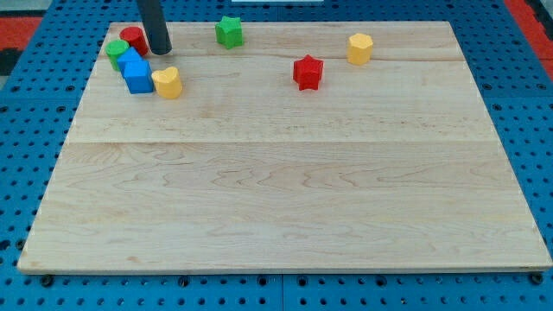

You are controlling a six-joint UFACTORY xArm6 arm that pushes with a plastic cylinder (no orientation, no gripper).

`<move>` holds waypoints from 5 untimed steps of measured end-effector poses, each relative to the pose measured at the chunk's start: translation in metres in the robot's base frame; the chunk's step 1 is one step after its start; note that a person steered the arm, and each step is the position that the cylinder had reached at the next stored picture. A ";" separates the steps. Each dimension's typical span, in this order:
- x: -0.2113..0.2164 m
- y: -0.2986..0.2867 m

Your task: Push the green star to center right

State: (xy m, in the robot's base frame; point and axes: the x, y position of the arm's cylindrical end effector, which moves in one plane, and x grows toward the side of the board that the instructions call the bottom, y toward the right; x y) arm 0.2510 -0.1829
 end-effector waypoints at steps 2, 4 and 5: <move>-0.042 0.041; -0.045 0.084; -0.044 0.084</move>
State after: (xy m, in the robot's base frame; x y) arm 0.2065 -0.0989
